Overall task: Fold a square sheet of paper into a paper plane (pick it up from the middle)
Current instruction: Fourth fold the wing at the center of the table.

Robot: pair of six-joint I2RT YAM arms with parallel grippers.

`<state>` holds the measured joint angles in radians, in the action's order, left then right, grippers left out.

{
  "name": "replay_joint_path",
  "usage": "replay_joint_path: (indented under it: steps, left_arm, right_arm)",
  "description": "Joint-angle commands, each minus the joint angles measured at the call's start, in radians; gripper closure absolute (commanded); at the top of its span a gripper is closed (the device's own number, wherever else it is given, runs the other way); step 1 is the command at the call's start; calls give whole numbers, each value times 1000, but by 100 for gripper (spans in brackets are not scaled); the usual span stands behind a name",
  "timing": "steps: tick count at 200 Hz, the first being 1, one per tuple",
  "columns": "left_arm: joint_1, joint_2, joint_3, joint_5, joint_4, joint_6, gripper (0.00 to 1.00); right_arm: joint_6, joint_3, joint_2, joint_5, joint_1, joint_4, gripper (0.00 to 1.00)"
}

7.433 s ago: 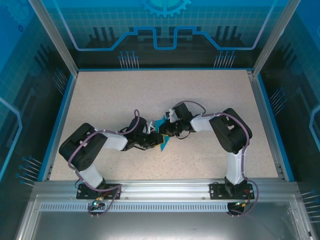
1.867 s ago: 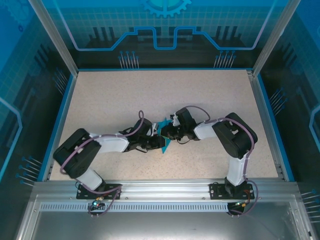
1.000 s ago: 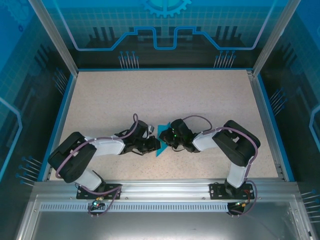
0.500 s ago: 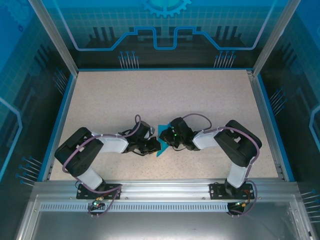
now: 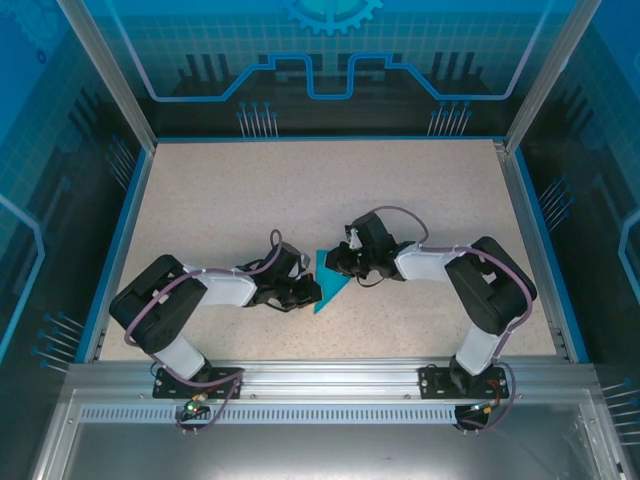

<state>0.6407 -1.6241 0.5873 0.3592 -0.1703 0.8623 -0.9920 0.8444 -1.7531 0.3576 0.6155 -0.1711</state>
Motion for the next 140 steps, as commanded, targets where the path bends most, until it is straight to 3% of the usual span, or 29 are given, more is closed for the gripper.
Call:
replay_joint_path:
  steps: [1, 140]
  left_arm:
    - [22, -57, -29, -65, 107, -21, 91]
    - [23, -63, -46, -88, 133, -34, 93]
  right_arm:
    - [60, 61, -53, 62, 6, 60, 85]
    - [106, 71, -153, 12, -83, 19, 85]
